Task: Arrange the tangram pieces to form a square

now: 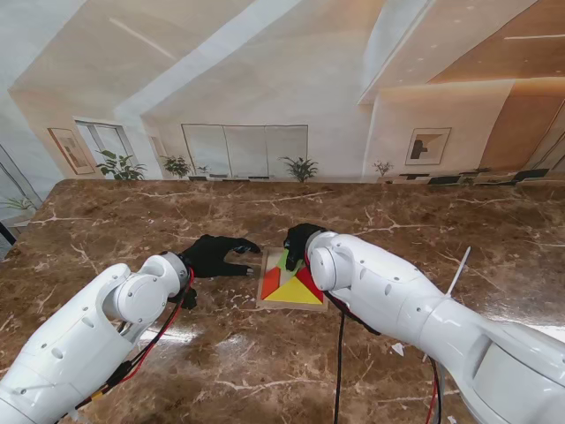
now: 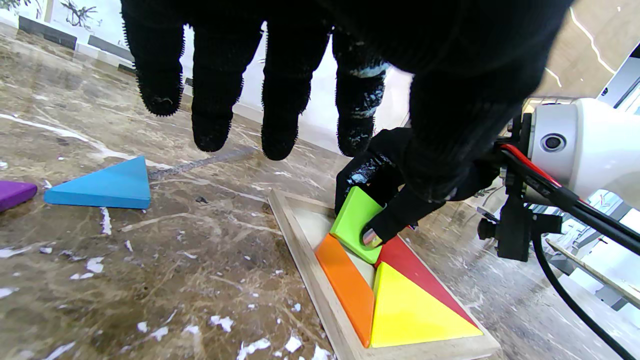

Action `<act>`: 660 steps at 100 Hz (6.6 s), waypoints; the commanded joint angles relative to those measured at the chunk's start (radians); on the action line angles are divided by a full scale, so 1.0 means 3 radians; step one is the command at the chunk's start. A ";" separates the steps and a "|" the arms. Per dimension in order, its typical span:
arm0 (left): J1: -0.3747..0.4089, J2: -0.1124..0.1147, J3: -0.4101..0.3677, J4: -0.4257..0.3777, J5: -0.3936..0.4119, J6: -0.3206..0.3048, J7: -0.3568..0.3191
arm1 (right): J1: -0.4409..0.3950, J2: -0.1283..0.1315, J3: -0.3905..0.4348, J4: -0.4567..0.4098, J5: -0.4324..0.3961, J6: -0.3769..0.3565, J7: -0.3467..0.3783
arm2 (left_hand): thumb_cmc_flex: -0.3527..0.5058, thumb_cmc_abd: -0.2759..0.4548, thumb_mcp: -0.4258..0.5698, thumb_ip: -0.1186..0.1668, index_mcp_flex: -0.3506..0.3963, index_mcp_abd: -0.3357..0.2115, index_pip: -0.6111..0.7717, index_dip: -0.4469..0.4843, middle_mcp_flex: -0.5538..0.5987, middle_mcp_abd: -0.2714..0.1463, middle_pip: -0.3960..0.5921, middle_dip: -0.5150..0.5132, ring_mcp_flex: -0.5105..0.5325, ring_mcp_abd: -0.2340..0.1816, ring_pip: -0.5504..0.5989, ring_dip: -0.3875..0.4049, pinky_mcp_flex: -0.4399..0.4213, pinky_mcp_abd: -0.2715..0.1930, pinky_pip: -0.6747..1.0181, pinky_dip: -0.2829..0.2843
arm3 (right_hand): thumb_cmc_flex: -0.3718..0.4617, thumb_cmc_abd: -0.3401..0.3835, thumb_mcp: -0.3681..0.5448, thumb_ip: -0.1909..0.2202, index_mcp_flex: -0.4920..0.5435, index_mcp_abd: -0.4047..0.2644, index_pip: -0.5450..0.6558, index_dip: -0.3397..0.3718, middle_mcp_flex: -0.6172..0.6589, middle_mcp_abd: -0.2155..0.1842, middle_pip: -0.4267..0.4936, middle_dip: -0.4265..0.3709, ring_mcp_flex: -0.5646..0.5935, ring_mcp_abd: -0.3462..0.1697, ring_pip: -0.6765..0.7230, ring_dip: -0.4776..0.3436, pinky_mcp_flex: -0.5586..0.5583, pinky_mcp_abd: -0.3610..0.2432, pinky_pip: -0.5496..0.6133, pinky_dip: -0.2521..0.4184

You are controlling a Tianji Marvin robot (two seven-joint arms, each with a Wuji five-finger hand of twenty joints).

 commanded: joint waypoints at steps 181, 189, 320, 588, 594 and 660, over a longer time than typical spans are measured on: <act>-0.0011 0.0000 0.0048 0.0016 -0.0024 0.0013 -0.0015 | -0.0012 0.0080 -0.0053 -0.0023 -0.0228 0.0038 0.0000 | 0.0108 0.0100 -0.0064 0.0062 0.0050 -0.0033 -0.0014 -0.0062 0.0120 0.0060 0.0058 0.0089 -0.0014 -0.0025 0.0070 0.0039 -0.0027 0.0002 0.0021 0.0008 | -0.0200 0.0058 0.0068 0.0072 -0.0420 0.0186 -0.0191 -0.0173 -0.0120 0.0011 0.0079 -0.0030 -0.0042 -0.0068 0.0139 0.0007 -0.0033 0.0016 0.0195 0.0086; -0.0010 -0.0001 0.0049 0.0016 -0.0025 0.0014 -0.0012 | -0.0007 0.0076 -0.0058 -0.0010 -0.0231 0.0034 -0.0009 | 0.0107 0.0101 -0.0067 0.0062 0.0048 -0.0037 -0.0015 -0.0062 0.0119 0.0057 0.0059 0.0089 -0.0016 -0.0029 0.0070 0.0038 -0.0029 0.0004 0.0022 0.0006 | -0.0200 0.0065 0.0065 0.0073 -0.0416 0.0194 -0.0193 -0.0172 -0.0117 0.0009 0.0080 -0.0028 -0.0045 -0.0068 0.0138 0.0007 -0.0033 0.0018 0.0197 0.0086; -0.0035 -0.0010 0.0072 0.0065 -0.0041 -0.0010 0.0019 | 0.0034 0.0037 -0.0071 0.0020 -0.0260 -0.0050 -0.0096 | 0.0118 0.0099 -0.0068 0.0062 0.0070 -0.0024 -0.0018 -0.0063 0.0151 0.0076 0.0068 0.0093 -0.0001 -0.0020 0.0095 0.0039 -0.0027 -0.0010 0.0081 -0.0026 | -0.0197 0.0009 0.0075 0.0065 -0.0419 0.0198 -0.0209 -0.0158 -0.0122 0.0011 0.0075 -0.0024 -0.0033 -0.0075 0.0137 0.0009 -0.0022 0.0017 0.0201 0.0083; -0.0054 -0.0008 0.0129 0.0079 -0.0066 0.0013 -0.0014 | -0.0172 0.0298 0.0181 -0.0246 -0.0662 0.0165 -0.0122 | 0.0134 0.0111 -0.0085 0.0064 0.0072 -0.0027 -0.0015 -0.0060 0.0154 0.0081 0.0083 0.0104 -0.0014 -0.0021 0.0108 0.0034 -0.0042 -0.0033 0.0133 -0.0073 | -0.0206 0.0160 0.0046 -0.0060 -0.0141 -0.0043 -0.0041 -0.0105 -0.0018 -0.0027 0.0078 -0.0008 0.0053 -0.0092 0.0175 0.0006 0.0059 -0.0006 0.0250 0.0056; -0.0054 -0.0007 0.0129 0.0078 -0.0065 0.0012 -0.0014 | -0.0173 0.0298 0.0180 -0.0253 -0.0660 0.0165 -0.0119 | 0.0137 0.0110 -0.0085 0.0064 0.0073 -0.0024 -0.0015 -0.0060 0.0153 0.0085 0.0083 0.0104 -0.0012 -0.0019 0.0110 0.0035 -0.0043 -0.0030 0.0133 -0.0074 | -0.0196 0.0148 0.0044 -0.0082 -0.0132 -0.0047 -0.0030 -0.0120 -0.0009 -0.0022 0.0078 -0.0008 0.0055 -0.0089 0.0175 0.0006 0.0059 -0.0006 0.0251 0.0055; -0.0053 -0.0007 0.0123 0.0083 -0.0068 0.0010 -0.0016 | -0.0199 0.0355 0.0204 -0.0421 -0.0727 0.0227 -0.0004 | 0.0142 0.0116 -0.0095 0.0064 0.0076 -0.0023 -0.0016 -0.0061 0.0158 0.0085 0.0085 0.0105 -0.0011 -0.0016 0.0115 0.0036 -0.0042 -0.0036 0.0142 -0.0075 | -0.0166 0.0121 0.0032 -0.0221 -0.0088 -0.0055 0.0085 -0.0273 0.0044 -0.0035 0.0052 -0.0008 0.0082 -0.0070 0.0171 0.0003 0.0068 -0.0004 0.0253 0.0046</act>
